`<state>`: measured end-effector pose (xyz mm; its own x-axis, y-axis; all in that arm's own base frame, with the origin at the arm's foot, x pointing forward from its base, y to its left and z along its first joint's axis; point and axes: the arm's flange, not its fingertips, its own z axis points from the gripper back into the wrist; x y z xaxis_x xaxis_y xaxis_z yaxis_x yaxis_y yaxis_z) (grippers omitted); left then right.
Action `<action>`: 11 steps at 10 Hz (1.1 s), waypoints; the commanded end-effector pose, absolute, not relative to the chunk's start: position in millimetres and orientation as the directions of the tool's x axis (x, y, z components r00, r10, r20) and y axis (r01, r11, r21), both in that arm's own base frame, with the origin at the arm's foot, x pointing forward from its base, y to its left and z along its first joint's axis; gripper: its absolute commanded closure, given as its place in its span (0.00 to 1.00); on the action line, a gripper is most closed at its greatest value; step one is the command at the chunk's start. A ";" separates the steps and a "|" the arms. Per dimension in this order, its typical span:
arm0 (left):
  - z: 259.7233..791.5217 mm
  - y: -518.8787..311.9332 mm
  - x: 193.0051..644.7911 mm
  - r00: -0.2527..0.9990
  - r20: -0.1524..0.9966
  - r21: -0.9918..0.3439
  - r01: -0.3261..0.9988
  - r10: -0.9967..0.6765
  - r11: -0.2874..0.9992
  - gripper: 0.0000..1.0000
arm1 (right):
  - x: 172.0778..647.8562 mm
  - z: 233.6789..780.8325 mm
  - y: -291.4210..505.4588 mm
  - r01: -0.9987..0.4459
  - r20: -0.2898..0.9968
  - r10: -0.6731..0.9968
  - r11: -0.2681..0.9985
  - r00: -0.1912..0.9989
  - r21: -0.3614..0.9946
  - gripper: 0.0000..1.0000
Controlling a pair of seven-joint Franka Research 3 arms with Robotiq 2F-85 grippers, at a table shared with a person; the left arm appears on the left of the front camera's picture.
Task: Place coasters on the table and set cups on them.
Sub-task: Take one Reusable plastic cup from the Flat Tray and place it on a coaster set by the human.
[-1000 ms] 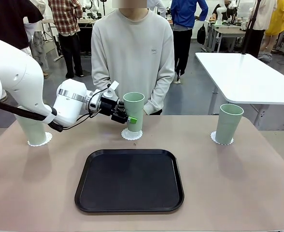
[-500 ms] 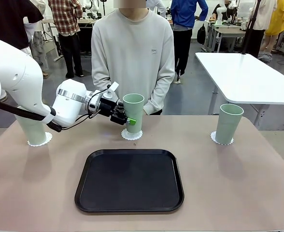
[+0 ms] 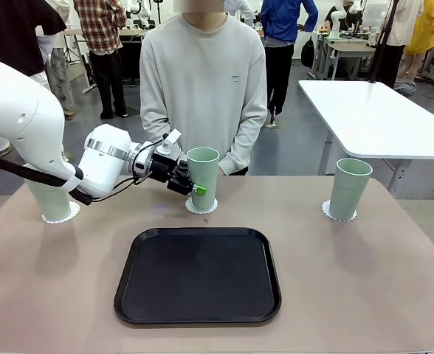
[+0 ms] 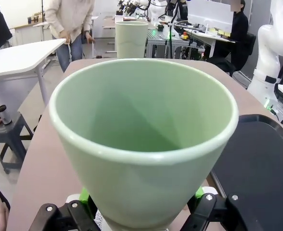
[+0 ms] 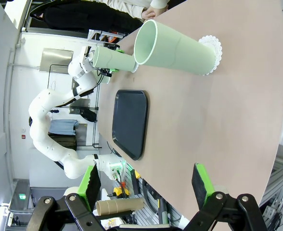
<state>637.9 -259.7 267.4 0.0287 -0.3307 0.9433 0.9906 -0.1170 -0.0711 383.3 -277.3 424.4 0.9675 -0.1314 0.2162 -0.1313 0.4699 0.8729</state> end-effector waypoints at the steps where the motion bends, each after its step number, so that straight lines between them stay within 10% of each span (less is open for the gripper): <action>1: 269.8 -256.7 633.3 0.002 0.935 -0.051 0.991 -0.356 -0.127 0.15 | 383.2 424.8 -278.8 -0.127 0.206 -0.119 0.474 0.971 0.871 0.00; 8: 254.6 -257.1 638.6 -0.034 0.945 -0.029 0.982 -0.326 -0.185 0.15 | 383.2 424.8 -278.8 -0.127 0.206 -0.119 0.474 0.971 0.871 0.00; 11: 259.0 -257.6 635.9 -0.065 0.950 -0.001 0.978 -0.306 -0.210 0.00 | 383.2 424.8 -278.8 -0.127 0.206 -0.119 0.474 0.971 0.871 0.00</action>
<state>635.1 -258.6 257.0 -0.0315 -0.3216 0.9464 0.9835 -0.1789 -0.0281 383.3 -277.3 424.4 0.9675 -0.1314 0.2162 -0.1313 0.4699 0.8729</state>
